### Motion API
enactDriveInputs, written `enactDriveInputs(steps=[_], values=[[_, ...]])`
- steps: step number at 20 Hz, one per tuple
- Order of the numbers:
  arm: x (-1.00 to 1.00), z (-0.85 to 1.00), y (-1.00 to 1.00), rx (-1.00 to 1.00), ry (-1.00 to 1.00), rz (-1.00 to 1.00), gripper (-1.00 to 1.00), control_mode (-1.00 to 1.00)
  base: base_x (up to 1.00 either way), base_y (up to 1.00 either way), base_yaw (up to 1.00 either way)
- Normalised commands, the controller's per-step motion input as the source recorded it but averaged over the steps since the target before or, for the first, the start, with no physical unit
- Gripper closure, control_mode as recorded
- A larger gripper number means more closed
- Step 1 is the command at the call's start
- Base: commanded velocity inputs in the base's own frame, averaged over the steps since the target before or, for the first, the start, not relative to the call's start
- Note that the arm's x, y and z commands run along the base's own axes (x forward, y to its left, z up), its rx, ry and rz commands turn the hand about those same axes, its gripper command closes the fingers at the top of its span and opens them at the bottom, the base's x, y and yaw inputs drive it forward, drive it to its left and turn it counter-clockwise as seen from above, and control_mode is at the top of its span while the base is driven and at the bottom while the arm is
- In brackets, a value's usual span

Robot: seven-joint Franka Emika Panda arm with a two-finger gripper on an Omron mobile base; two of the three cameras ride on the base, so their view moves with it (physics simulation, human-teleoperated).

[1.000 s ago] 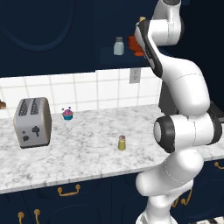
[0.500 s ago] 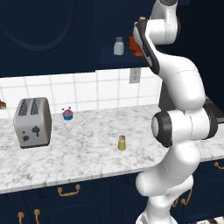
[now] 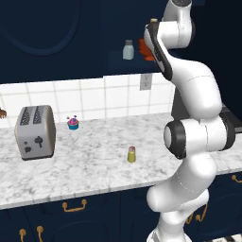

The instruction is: Put the shaker and condiment bottle from the counter next to their counterparts in the cabinet.

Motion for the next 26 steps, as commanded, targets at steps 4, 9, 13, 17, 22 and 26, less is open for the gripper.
enactDriveInputs(steps=[4,9,13,17,22,26], values=[[0.02,-0.34,0.0,0.0,0.0,0.0,-1.0,-1.0,0.0,0.0,0.0],[0.03,-0.23,0.0,0.0,0.0,0.0,-1.0,-1.0,0.0,0.0,0.0],[0.02,-0.2,0.0,0.0,-0.01,0.0,-1.0,-1.0,0.0,0.0,0.0],[0.04,-0.22,0.0,0.0,0.0,0.0,-1.0,-1.0,0.0,0.0,0.0],[0.45,-0.05,0.07,-0.03,0.0,0.0,-1.0,-1.0,0.0,0.0,0.0],[0.57,0.0,0.16,-0.07,0.0,0.0,-1.0,-1.0,0.0,0.0,0.0]])
